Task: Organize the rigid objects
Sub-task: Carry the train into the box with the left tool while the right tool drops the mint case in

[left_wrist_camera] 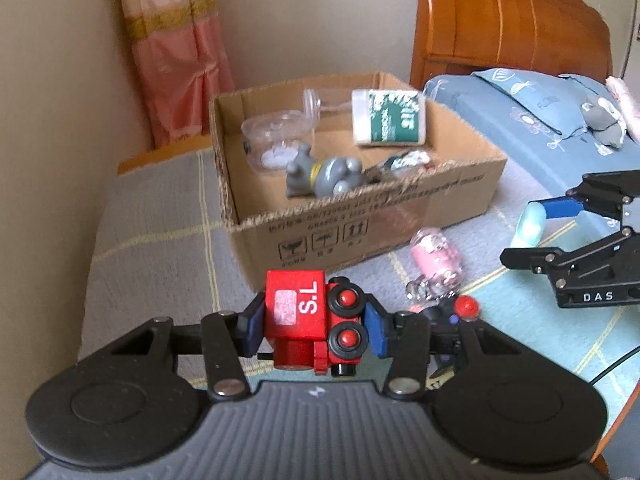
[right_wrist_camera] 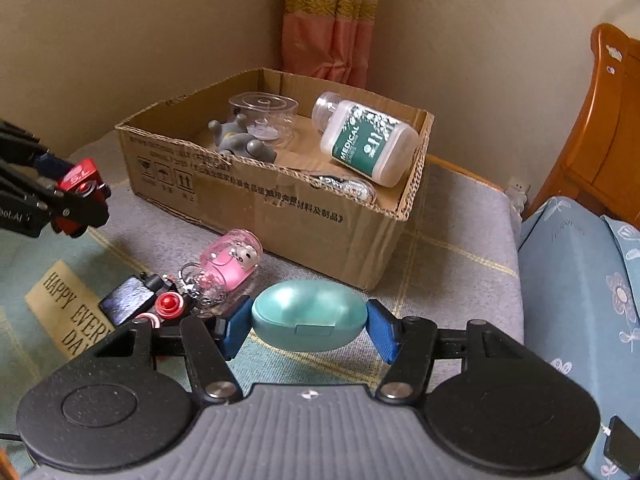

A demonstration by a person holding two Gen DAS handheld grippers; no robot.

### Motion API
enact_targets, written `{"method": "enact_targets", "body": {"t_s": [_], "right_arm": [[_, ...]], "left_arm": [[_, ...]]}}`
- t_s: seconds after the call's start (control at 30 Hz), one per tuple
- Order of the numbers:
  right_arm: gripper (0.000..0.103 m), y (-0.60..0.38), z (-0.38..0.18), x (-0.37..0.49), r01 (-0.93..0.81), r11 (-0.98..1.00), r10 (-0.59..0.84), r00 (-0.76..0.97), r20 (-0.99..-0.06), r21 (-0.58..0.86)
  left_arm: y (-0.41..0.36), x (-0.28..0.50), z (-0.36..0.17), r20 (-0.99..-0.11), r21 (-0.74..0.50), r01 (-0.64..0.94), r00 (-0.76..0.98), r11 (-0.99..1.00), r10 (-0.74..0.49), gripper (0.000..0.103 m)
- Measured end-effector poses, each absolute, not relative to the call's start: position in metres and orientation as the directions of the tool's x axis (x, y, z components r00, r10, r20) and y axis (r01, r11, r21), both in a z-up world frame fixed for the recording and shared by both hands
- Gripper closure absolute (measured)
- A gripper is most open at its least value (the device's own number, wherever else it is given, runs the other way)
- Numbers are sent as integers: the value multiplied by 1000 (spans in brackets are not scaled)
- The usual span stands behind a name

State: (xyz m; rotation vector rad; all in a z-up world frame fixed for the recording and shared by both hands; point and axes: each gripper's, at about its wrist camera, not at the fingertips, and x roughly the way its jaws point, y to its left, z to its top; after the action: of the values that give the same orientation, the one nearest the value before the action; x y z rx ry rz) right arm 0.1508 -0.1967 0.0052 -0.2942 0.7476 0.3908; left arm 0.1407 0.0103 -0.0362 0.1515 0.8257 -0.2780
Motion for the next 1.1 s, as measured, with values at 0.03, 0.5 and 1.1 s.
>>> {"method": "enact_targets", "body": {"t_s": [0.03,0.5,1.1], "right_arm": [[37,-197,8,149,-447,886,242,669,-703,-121],[37,-200,52,141,-483,866,291,699,-653,-132],[37,-188,68,156,-495,854,294,715,-635,-162]], "left_arm": [[10,140,-32,-738,29,307,648,951,-187,55],[3,174,14,-662,57,334,718,941,-215,55],[12,203,-1,-645,44,261,744,964,-172,2]]}}
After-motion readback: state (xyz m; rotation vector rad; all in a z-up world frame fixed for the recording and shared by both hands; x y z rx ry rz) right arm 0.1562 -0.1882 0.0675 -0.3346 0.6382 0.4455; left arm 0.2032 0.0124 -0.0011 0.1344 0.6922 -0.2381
